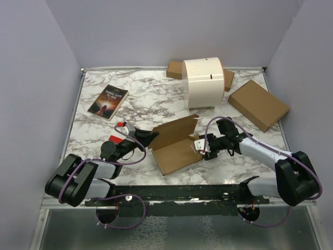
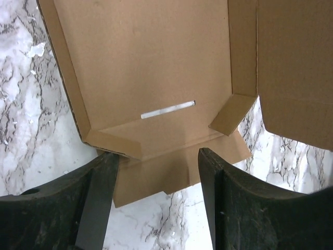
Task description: Fold the paper box
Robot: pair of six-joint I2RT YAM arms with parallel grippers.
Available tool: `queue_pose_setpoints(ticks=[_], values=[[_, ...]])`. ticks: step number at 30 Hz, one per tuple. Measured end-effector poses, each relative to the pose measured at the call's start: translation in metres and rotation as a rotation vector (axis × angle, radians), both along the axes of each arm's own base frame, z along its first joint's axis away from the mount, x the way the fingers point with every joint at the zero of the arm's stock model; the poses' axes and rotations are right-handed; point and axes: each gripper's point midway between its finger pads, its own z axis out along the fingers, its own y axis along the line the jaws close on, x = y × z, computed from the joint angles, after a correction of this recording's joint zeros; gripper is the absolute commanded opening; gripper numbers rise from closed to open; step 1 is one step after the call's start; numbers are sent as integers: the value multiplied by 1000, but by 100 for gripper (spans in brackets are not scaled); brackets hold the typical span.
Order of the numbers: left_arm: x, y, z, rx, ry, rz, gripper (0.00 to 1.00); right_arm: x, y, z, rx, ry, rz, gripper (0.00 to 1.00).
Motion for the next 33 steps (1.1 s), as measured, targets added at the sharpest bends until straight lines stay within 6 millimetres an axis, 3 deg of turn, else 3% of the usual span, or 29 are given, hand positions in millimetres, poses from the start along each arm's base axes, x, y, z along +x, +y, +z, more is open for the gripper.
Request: queue_pose_setpoints(ticks=[7,18,27,33], values=[[0,0,0,-2,4,-1,0,-1,10,1,24,32,-24,58],[-1,0,-1,-3,9,-1,0,-8,27,-3,29,97,-24,60],[-3,1,-2,4,0,1,0,18,1,17,68,66,-152,60],[-4,2,-2,5,-3,2,0,38,-15,21,101,150,-308,60]])
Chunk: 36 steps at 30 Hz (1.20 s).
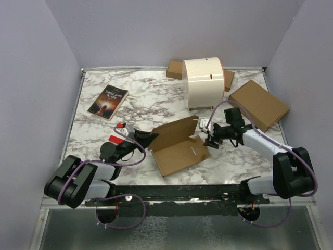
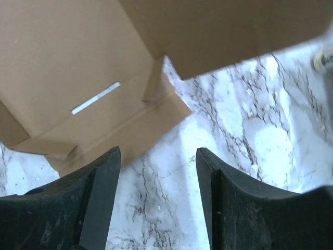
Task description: Fold the paper box
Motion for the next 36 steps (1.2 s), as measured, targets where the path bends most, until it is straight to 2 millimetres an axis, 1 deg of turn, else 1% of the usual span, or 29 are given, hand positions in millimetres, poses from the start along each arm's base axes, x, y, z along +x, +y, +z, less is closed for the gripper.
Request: queue_pose_setpoints(ticks=[3,7,10,12,15,19,22,26,33,36], values=[[-1,0,0,0,-2,-2,0,9,-6,2,39,80,-99,59],[-1,-1,1,-1,-3,-3,0,23,-9,14,117,178,-207,58],[-1,-1,1,-1,-4,-3,0,26,-5,24,177,250,-237,55],[-1,-1,1,-1,-3,-3,0,24,-1,25,210,321,-246,53],[-1,0,1,-1,-3,-1,0,19,3,18,221,418,-258,51],[0,0,2,-3,-5,3,0,11,3,-1,197,551,-290,49],[-1,0,3,-6,-10,4,0,5,3,-9,182,616,-308,47],[-1,0,4,-7,-12,4,0,-1,2,-16,167,666,-319,44],[0,0,4,-8,-13,7,0,-2,0,-22,148,699,-342,44],[0,0,4,-8,-13,7,0,-4,-1,-25,141,715,-346,38]])
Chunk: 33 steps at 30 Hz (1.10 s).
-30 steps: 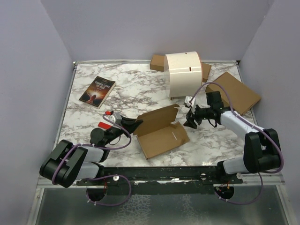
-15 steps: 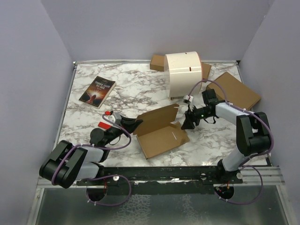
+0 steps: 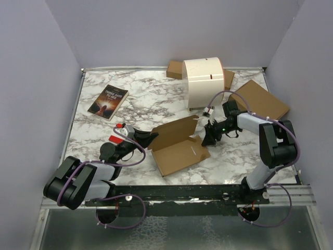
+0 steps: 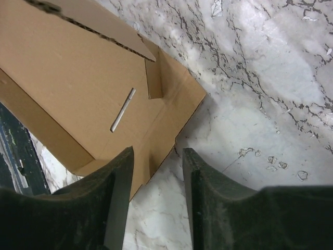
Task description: Fold the paper box
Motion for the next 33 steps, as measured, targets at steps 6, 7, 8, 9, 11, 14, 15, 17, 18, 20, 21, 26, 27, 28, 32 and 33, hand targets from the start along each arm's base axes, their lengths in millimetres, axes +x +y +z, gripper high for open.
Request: queue_pose_setpoints(ticks=[6,7,8,9,11,14,15,17,18,20,21,26,27,28,32,33], values=[[0,0,0,0,0,0,0,-4,2,-9,-7,41,11,15],[0,0,0,0,0,0,0,-3,3,-11,-7,46,18,11],[0,0,0,0,0,0,0,-4,4,-12,-8,51,20,7],[0,0,0,0,0,0,0,-4,6,-12,-5,61,23,5],[0,0,0,0,0,0,0,-4,8,-10,5,72,24,2],[0,0,0,0,0,0,0,-3,10,-6,19,76,24,1],[0,0,0,0,0,0,0,-3,11,-5,21,77,22,1],[0,0,0,-1,1,0,0,-3,11,-3,24,71,21,1],[0,0,0,-1,1,0,0,-2,11,-1,26,66,21,1],[0,0,1,-4,2,0,0,0,12,4,30,47,19,1],[1,0,2,-6,1,0,0,2,12,10,35,25,17,1],[4,-1,7,-21,1,3,0,12,14,30,53,-69,14,1],[5,-1,8,-23,0,5,0,14,14,34,56,-87,14,1],[6,-2,10,-26,0,7,0,15,15,36,57,-99,14,1],[11,-3,12,-31,2,13,0,19,15,43,64,-136,15,1],[13,-3,12,-31,4,15,0,19,16,44,65,-141,16,1]])
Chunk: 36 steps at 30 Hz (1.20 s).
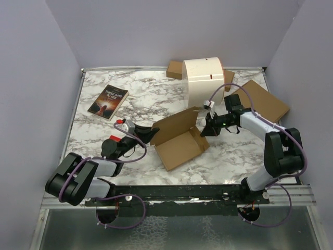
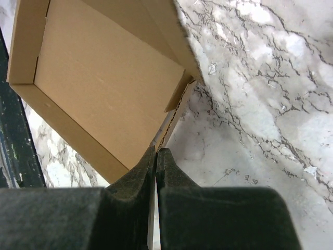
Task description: Fold the paper box
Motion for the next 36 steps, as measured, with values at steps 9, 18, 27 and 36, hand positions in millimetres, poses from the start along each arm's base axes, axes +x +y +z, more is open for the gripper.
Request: queue_pose_setpoints(ticks=[9,18,27,36], values=[[7,-11,-2,0,16,4,0,4,12,10,-37,-99,27,1],[16,-17,-16,38,27,13,0,8,12,1,-74,-106,6,6],[16,-16,-22,60,20,24,0,0,16,-6,-51,-37,2,16],[14,-14,-26,70,24,29,0,-5,17,-7,26,43,4,37]])
